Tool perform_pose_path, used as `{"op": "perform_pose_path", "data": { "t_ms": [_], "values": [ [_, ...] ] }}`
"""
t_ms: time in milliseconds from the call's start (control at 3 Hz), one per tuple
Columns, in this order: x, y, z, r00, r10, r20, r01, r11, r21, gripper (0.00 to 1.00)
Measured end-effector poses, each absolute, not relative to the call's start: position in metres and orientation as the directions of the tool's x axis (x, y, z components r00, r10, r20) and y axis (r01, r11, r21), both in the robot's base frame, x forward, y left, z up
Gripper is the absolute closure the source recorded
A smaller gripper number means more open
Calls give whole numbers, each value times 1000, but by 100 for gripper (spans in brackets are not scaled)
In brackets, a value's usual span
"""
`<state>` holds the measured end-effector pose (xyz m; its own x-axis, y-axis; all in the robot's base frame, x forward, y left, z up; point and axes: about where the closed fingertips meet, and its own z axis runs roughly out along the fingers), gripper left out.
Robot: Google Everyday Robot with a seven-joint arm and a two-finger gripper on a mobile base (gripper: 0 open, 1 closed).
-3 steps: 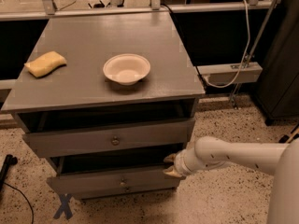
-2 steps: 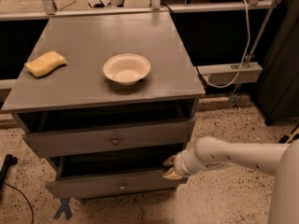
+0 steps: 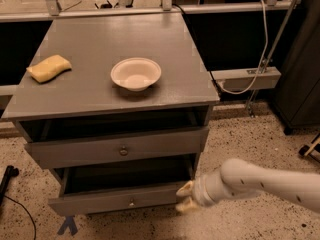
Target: Open middle drawer
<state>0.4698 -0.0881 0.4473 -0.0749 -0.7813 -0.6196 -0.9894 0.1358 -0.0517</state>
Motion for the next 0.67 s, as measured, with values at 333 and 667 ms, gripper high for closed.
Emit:
{"op": "perform_pose_path", "data": {
  "t_ms": [333, 667],
  "values": [
    [404, -95, 462, -108, -722, -683, -993, 115, 35, 36],
    [369, -100, 474, -121, -689, -715, -992, 98, 74, 13]
  ]
}}
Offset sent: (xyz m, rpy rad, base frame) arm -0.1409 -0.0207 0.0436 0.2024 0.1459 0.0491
